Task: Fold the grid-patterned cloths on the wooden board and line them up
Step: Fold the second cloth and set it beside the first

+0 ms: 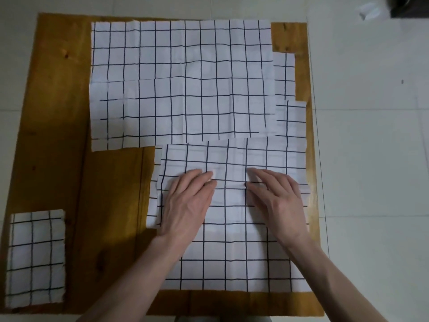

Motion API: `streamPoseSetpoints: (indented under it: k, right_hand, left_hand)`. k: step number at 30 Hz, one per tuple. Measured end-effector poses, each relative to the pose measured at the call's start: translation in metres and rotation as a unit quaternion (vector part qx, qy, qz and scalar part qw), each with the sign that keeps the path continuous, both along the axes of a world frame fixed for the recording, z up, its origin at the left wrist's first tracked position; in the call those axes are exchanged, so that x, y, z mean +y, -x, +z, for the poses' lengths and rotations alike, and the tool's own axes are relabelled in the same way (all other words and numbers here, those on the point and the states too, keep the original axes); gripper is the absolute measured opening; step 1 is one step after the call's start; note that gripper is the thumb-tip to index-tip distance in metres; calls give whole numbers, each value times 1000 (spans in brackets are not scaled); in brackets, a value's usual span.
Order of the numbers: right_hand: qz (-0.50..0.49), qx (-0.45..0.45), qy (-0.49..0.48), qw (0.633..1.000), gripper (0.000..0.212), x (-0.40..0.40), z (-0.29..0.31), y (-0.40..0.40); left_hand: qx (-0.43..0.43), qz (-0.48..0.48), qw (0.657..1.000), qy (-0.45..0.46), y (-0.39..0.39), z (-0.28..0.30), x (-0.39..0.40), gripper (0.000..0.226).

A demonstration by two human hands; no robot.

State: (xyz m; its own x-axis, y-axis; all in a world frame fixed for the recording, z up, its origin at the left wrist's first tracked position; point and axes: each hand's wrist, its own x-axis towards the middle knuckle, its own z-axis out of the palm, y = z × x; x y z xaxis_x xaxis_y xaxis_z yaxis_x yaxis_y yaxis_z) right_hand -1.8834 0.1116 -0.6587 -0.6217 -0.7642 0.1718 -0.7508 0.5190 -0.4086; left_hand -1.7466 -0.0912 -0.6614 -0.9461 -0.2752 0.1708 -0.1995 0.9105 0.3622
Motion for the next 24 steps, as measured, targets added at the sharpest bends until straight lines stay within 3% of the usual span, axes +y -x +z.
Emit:
streamPoseSetpoints:
  k: [6, 15, 24]
  right_hand:
    - [41, -13, -7, 999, 10, 2, 27, 4]
    - [116, 6, -29, 993, 13, 9, 128, 13]
    - [158, 49, -26, 986, 7, -2, 195, 52]
  left_hand:
    - [31, -22, 999, -31, -3, 22, -4, 11]
    - [-29, -103, 994, -26, -18, 113, -20, 13]
    - [20, -79, 996, -40, 8, 203, -63, 10]
